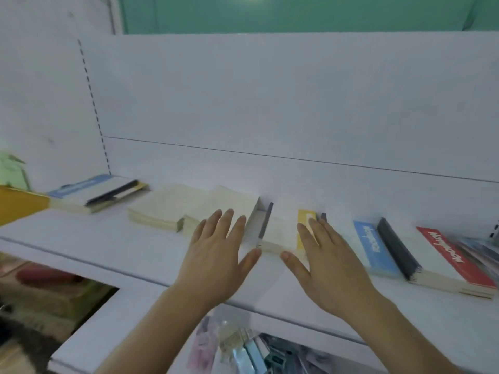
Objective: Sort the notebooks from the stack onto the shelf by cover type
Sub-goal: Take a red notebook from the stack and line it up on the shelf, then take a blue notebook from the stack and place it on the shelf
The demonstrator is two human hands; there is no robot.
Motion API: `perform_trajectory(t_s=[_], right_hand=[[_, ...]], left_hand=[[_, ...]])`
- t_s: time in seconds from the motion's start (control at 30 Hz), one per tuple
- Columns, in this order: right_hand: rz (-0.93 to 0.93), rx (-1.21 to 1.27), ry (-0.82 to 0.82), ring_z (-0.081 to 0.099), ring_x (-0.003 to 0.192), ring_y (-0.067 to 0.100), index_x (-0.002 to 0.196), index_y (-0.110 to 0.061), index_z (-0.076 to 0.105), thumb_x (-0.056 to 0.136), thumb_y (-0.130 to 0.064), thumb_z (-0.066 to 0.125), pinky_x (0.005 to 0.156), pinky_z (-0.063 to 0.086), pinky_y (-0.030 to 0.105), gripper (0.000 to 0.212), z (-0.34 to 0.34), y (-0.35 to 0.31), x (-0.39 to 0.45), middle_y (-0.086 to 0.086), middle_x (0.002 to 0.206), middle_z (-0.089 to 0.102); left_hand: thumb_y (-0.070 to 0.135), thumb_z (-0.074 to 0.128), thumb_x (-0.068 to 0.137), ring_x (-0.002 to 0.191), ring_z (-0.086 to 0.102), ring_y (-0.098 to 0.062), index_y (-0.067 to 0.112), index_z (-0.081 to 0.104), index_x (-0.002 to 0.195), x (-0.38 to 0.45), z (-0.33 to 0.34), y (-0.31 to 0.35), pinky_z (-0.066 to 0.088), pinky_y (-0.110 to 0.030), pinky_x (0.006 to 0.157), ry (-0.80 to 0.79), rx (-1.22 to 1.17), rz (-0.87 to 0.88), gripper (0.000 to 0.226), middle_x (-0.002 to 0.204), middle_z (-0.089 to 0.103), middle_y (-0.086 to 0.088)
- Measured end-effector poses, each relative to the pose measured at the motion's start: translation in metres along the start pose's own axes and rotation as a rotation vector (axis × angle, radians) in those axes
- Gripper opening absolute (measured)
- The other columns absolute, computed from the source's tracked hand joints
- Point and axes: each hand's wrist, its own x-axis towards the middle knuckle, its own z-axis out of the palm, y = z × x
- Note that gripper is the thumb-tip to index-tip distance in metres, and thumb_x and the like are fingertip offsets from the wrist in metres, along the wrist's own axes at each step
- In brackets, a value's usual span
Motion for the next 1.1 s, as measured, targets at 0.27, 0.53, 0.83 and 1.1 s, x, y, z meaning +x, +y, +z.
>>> perform_trajectory(t_s=[0.27, 0.53, 0.83, 1.1], right_hand=[[-0.183, 0.070, -0.038, -0.003, 0.151, 0.021, 0.157, -0.021, 0.007, 0.091, -0.068, 0.007, 0.122, 0.003, 0.036, 0.081, 0.022, -0.165, 0.051, 0.003, 0.165, 0.003], [-0.335, 0.111, -0.025, -0.002, 0.151, 0.023, 0.156, -0.018, 0.008, 0.096, -0.066, 0.011, 0.123, 0.004, 0.037, 0.077, 0.060, -0.278, 0.142, 0.005, 0.164, 0.008], [-0.413, 0.086, -0.031, 0.006, 0.150, 0.026, 0.155, -0.014, 0.015, 0.092, -0.065, 0.007, 0.122, 0.010, 0.039, 0.082, 0.091, -0.358, 0.253, 0.010, 0.161, 0.017], [-0.409, 0.035, -0.102, -0.001, 0.151, 0.023, 0.156, -0.016, 0.011, 0.096, -0.064, 0.027, 0.123, 0.008, 0.039, 0.079, 0.135, -0.417, 0.321, 0.008, 0.164, 0.005]], left_hand=[[0.071, 0.001, 0.089, 0.155, 0.002, -0.023, 0.025, 0.012, 0.159, -0.053, -0.020, -0.150, 0.005, -0.042, 0.126, -0.009, 0.030, -0.219, 0.085, 0.168, 0.008, -0.002], [0.068, 0.020, 0.097, 0.153, 0.014, -0.019, 0.026, 0.024, 0.156, -0.040, -0.011, -0.282, 0.012, -0.039, 0.125, -0.008, 0.083, -0.335, 0.072, 0.164, 0.023, 0.003], [0.063, 0.030, 0.100, 0.145, 0.033, -0.018, 0.024, 0.035, 0.151, 0.025, 0.001, -0.405, 0.026, -0.036, 0.118, -0.029, 0.094, -0.369, 0.065, 0.155, 0.040, 0.006], [0.077, 0.021, 0.090, 0.152, 0.015, -0.020, 0.024, 0.028, 0.154, 0.070, 0.043, -0.502, 0.021, -0.040, 0.123, -0.092, -0.012, -0.286, 0.083, 0.163, 0.026, 0.002]])
